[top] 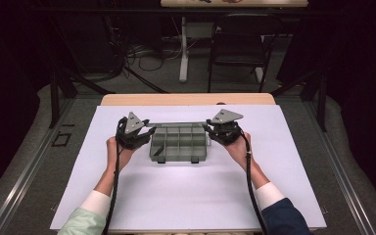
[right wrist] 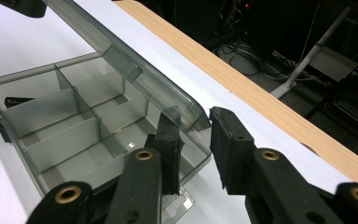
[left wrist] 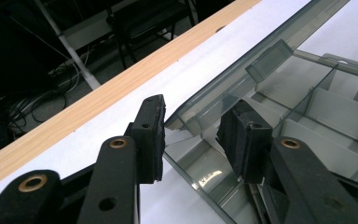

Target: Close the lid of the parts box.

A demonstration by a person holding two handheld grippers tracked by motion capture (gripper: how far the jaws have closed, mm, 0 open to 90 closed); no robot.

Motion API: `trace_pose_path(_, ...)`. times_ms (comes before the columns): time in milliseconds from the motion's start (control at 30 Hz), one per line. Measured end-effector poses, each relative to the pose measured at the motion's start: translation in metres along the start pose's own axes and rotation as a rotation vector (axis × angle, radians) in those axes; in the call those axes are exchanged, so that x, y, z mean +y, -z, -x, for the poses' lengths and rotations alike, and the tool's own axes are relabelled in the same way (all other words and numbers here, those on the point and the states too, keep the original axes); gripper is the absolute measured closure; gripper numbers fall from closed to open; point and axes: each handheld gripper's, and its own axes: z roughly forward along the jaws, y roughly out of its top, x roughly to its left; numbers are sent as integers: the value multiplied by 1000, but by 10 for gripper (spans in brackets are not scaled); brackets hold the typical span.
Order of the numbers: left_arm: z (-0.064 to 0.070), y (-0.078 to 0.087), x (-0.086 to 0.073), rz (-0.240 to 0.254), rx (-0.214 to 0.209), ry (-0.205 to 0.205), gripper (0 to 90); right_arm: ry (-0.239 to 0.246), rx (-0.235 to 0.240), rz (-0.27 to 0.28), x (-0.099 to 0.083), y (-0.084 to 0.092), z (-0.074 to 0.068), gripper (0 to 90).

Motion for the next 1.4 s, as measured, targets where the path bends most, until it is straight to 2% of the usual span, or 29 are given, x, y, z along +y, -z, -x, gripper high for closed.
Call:
trace_pose_path(133,-1,1,-5,10,-6,22,622,1,-2,2,-2,1,-2,726)
trace_pose_path(500,5,4,-14,22,-7,34,637,19,-8,2,-11,4,-9,723)
trace_pose_path(1233,11,4,-25,13,-3,35,633,25,-13,0,-25,7,-18,720)
trace_pose_path(1333,11,5,-24,2,-21,40,594,23,-10,1,-26,7,-18,720)
trace_pose_path(1400,12,7,-24,-5,-39,48,467,21,-9,0,-27,7,-18,721)
